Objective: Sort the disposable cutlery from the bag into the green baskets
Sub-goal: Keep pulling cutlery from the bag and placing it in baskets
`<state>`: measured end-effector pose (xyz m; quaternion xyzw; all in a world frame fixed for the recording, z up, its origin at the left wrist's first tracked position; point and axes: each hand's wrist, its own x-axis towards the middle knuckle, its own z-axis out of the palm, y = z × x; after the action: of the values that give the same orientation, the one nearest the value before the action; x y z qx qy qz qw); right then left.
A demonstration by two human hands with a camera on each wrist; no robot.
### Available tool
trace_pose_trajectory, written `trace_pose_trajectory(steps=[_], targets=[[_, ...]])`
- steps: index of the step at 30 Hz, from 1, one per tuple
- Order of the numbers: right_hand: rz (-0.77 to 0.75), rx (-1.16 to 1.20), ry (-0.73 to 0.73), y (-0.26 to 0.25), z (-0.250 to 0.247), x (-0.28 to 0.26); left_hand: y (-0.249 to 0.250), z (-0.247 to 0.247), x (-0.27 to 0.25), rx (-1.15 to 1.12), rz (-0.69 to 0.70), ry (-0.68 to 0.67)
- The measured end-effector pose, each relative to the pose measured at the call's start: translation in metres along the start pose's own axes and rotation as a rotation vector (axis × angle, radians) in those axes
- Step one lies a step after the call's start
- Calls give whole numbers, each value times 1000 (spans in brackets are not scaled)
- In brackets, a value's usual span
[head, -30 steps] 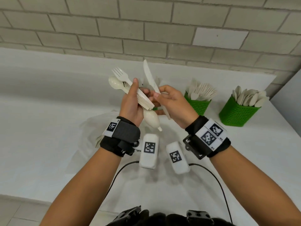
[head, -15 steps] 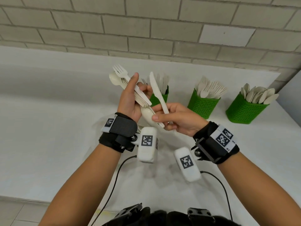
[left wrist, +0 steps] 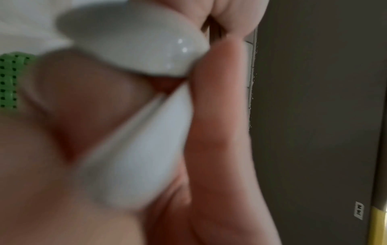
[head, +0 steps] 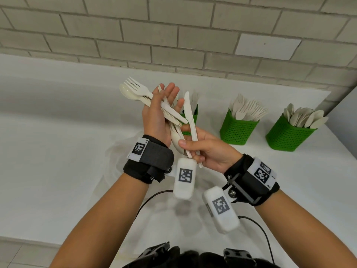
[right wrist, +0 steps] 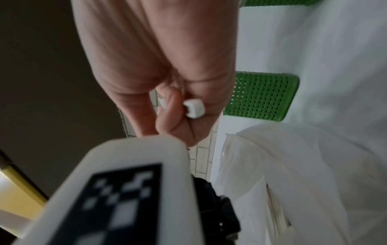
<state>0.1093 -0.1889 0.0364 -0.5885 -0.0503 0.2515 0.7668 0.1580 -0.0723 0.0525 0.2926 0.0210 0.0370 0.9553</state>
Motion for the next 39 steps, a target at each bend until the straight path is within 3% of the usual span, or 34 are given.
trace_pose_trajectory(steps=[4, 10, 13, 18, 21, 26, 28, 32, 36, 39], targets=[[-37, -92, 18, 2, -4, -1, -5, 3, -1, -10, -6, 9], [-84, -25, 64, -5, -10, 0, -15, 11, -2, -6, -7, 0], [-105, -113, 12, -14, -22, 5, -19, 13, 0, 6, 1, 12], [5, -102, -48, -26, -50, 11, -12, 8, 9, -38, 68, 97], [29, 2, 32, -30, -64, 17, -1, 0, 16, -58, 114, 137], [-73, 202, 116, -53, -69, 47, -8, -12, 14, 34, -89, 188], [-149, 181, 168, -66, -65, 60, -13, -18, 13, 66, -155, 187], [-206, -434, 370, -82, -57, 81, -12, -25, 12, 95, -195, 167], [-262, -712, 404, -76, -52, 105, -6, -29, 12, 97, -197, 160], [-155, -1019, 404, -59, -54, 116, -3, -32, 12, 118, -200, 152]])
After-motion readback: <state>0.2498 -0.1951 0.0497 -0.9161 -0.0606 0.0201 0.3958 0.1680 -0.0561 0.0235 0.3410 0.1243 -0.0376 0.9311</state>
